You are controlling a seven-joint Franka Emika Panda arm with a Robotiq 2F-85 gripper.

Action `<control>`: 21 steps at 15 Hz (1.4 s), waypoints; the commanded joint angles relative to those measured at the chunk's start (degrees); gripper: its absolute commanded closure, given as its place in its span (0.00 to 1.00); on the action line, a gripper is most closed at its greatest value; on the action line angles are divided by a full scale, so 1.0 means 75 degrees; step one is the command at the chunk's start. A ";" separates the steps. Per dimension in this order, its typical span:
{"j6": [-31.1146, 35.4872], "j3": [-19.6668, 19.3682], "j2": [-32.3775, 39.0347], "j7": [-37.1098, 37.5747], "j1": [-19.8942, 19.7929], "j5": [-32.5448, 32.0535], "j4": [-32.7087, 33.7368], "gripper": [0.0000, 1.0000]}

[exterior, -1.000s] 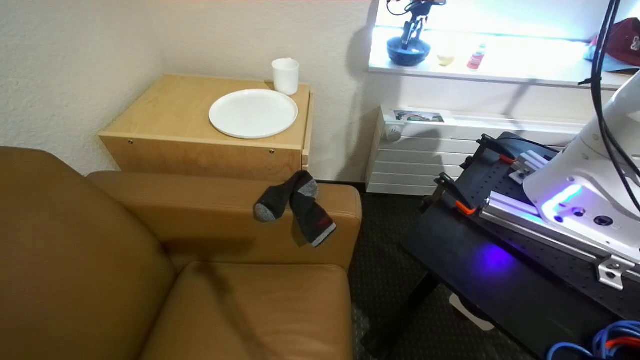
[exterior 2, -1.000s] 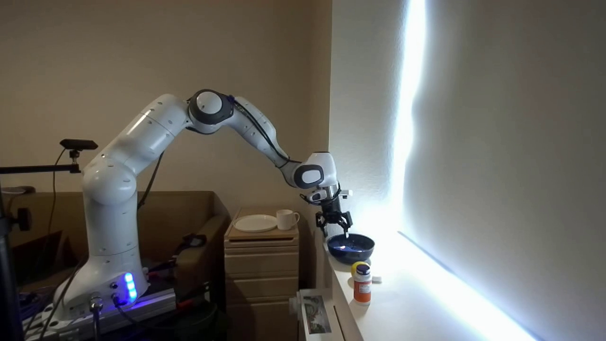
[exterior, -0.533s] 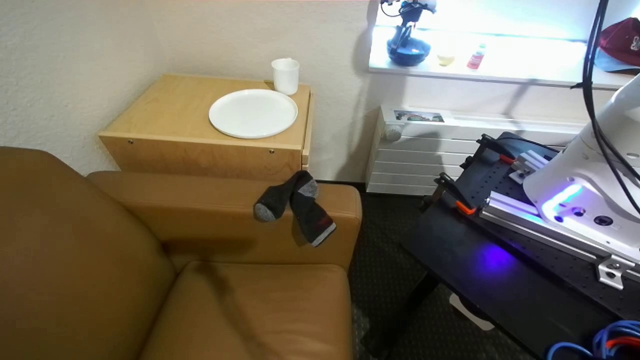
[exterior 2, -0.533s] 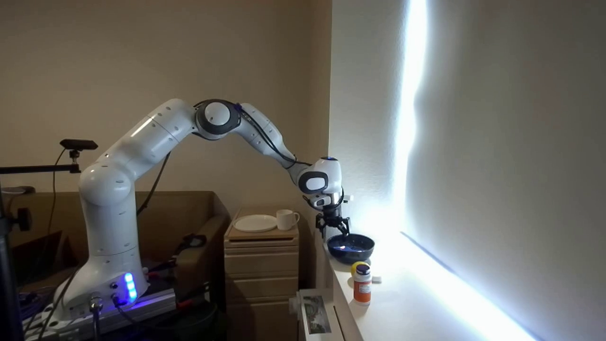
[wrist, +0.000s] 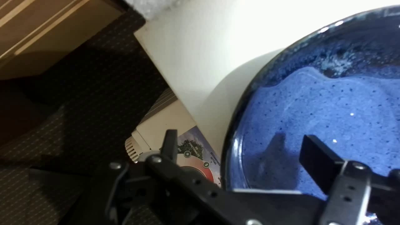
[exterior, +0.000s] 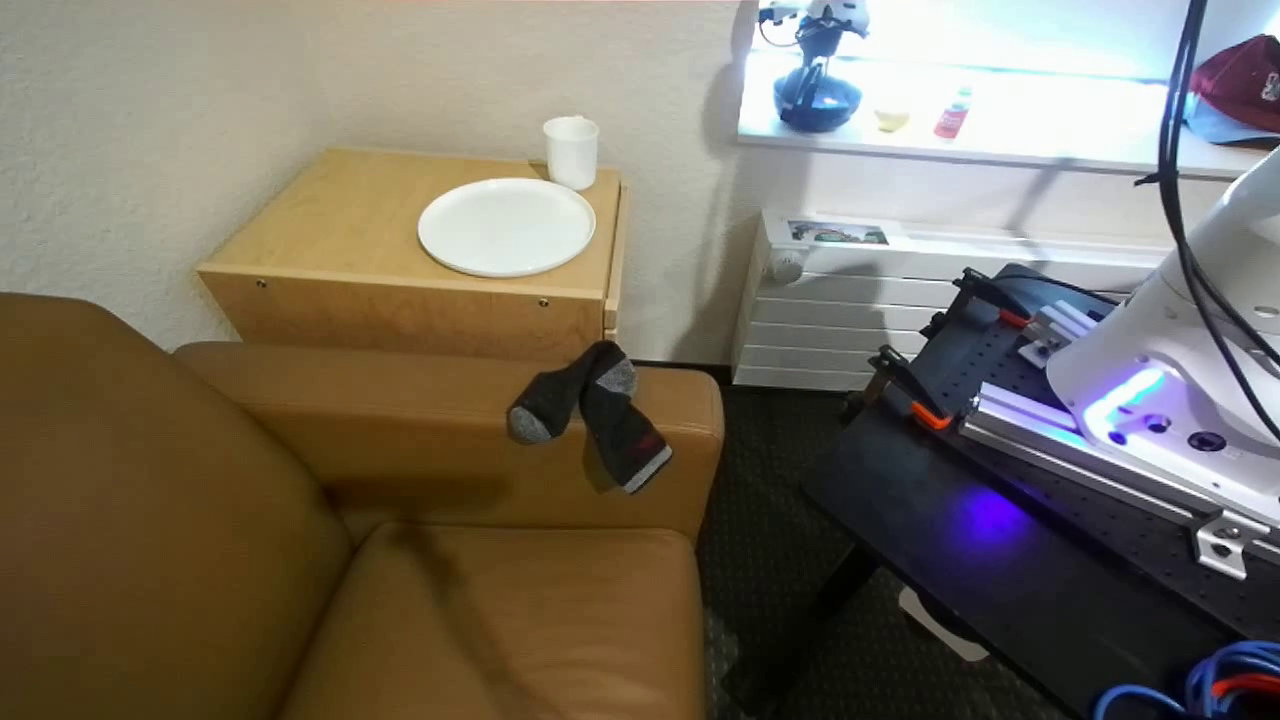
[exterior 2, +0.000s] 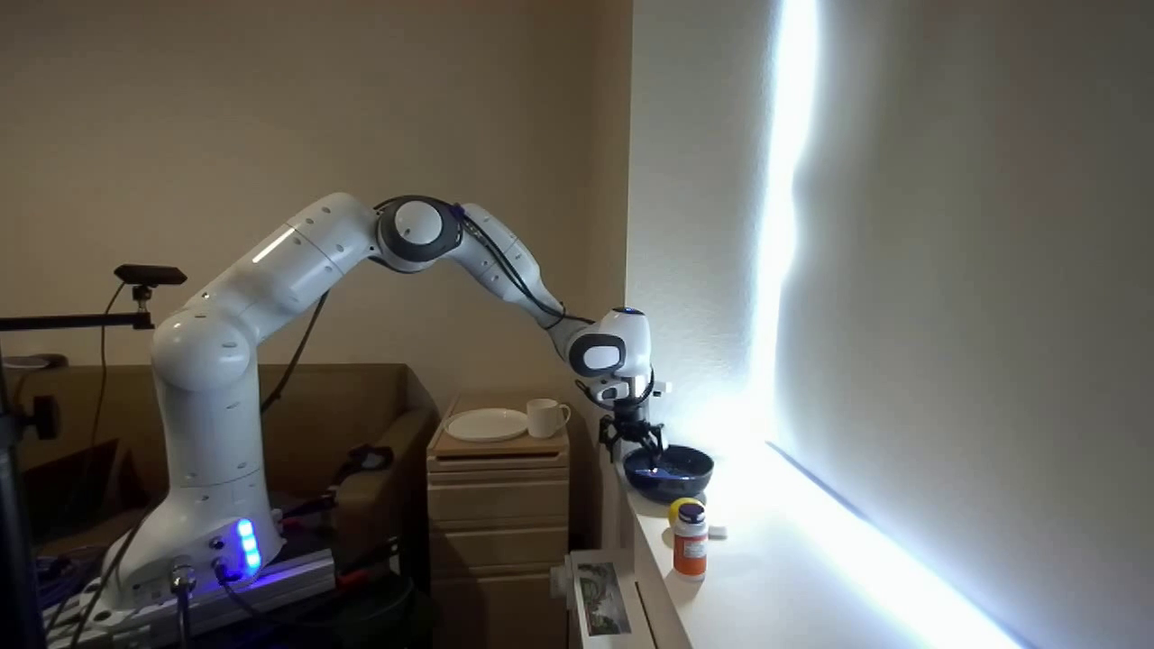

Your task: Put the mug on the nightstand and put the lemon in the bowl on the plate

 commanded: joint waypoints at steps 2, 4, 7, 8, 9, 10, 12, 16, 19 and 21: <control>-0.0026 -0.0072 0.0111 0.0014 0.0031 0.0047 0.0035 0.00; -0.0065 -0.0126 0.0129 0.0078 0.0059 0.0009 0.0037 0.00; -0.0025 -0.0126 0.0141 0.0068 0.0039 0.0025 -0.0010 0.33; 0.0025 -0.0116 0.0112 -0.0022 -0.0028 0.0052 -0.0107 0.40; 0.0054 -0.0108 0.0106 -0.0049 -0.0058 0.0076 -0.0142 0.48; 0.0051 -0.0131 0.0106 -0.0022 -0.0048 0.0066 -0.0166 0.55; 0.0095 -0.0196 0.0097 0.0002 -0.0035 0.0037 -0.0206 0.69; 0.0123 -0.0249 -0.0028 0.0022 0.0071 -0.0031 -0.0275 0.88; 0.0132 -0.0292 -0.0047 0.0029 0.0161 -0.0098 -0.0283 0.94; 0.0141 -0.0311 -0.0065 0.0015 0.0206 -0.0165 -0.0269 0.96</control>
